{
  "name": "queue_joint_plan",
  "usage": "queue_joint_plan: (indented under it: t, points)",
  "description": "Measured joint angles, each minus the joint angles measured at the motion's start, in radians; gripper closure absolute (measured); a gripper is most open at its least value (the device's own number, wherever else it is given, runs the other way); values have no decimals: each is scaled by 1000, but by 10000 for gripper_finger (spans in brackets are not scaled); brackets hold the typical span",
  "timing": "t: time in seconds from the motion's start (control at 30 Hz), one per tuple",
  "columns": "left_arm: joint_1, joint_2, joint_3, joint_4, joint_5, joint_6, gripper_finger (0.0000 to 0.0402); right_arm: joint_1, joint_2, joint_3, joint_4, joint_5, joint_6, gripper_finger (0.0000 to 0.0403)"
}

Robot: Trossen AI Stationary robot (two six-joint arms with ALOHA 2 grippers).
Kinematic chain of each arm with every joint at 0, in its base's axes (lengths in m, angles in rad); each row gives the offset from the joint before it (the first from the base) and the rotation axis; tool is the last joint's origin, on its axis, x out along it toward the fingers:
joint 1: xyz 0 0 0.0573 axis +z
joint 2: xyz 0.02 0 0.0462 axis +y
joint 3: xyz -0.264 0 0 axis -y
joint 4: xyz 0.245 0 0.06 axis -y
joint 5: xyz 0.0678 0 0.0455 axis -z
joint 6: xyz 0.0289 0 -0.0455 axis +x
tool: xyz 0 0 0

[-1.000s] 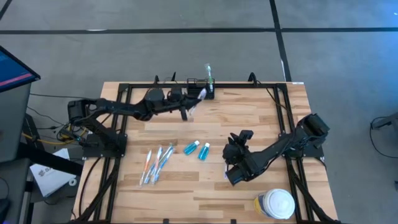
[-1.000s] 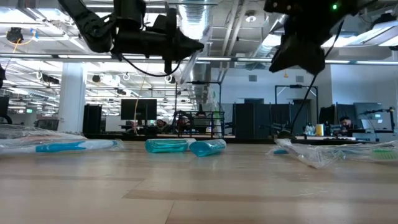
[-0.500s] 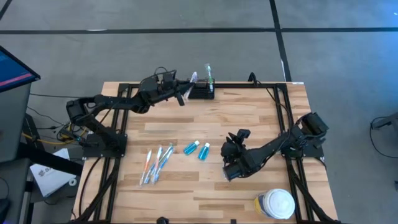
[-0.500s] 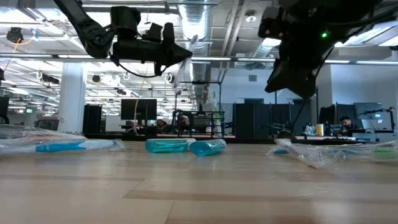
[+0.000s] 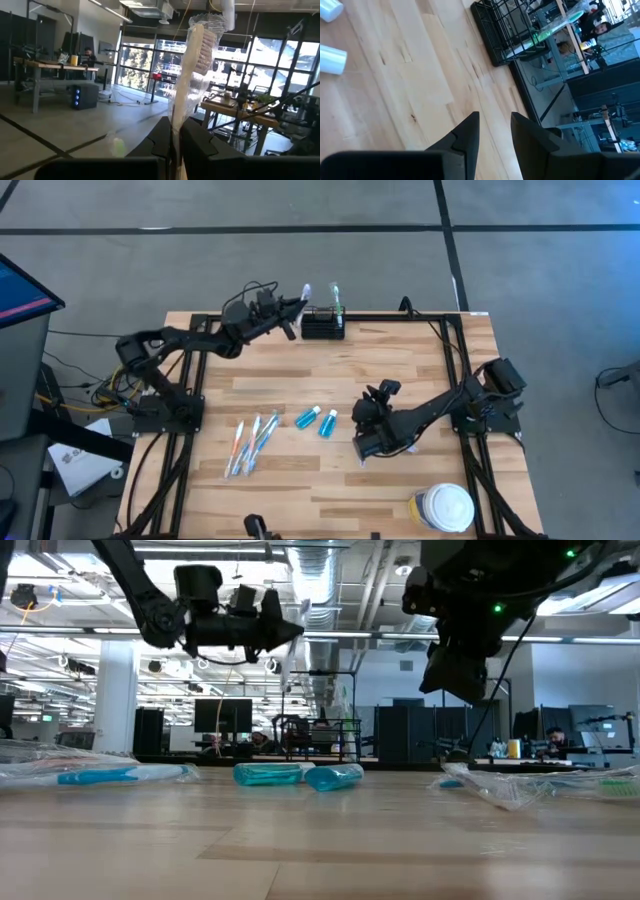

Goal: Pick & Place toothbrushing station
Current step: Put the right violet toothbrush into the black wire organizer

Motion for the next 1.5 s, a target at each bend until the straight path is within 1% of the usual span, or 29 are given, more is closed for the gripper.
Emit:
queue_joint_plan:
  t: [0.2,0.5,0.63,0.8,1.23,1.3,1.37,1.5]
  points:
    - [38,116,17,124,-6,-31,386,-3,0,0,-8,1,-3,301]
    - [64,234,122,133,-4,-34,386,-2,0,0,-15,-2,-2,301]
    - [84,248,135,134,0,-30,385,-1,0,0,-15,-24,0,301]
    - [118,248,135,142,-2,-31,385,8,0,0,-14,-26,1,301]
    - [120,257,160,133,0,0,385,-5,0,0,-15,-24,-2,301]
    - [125,274,163,130,-3,-10,385,-5,0,0,-15,-23,-2,301]
    - [123,313,190,139,-8,-34,385,-4,0,0,-15,-23,-6,301]
    - [125,393,248,134,-7,-32,385,-4,0,0,-19,-23,-25,301]
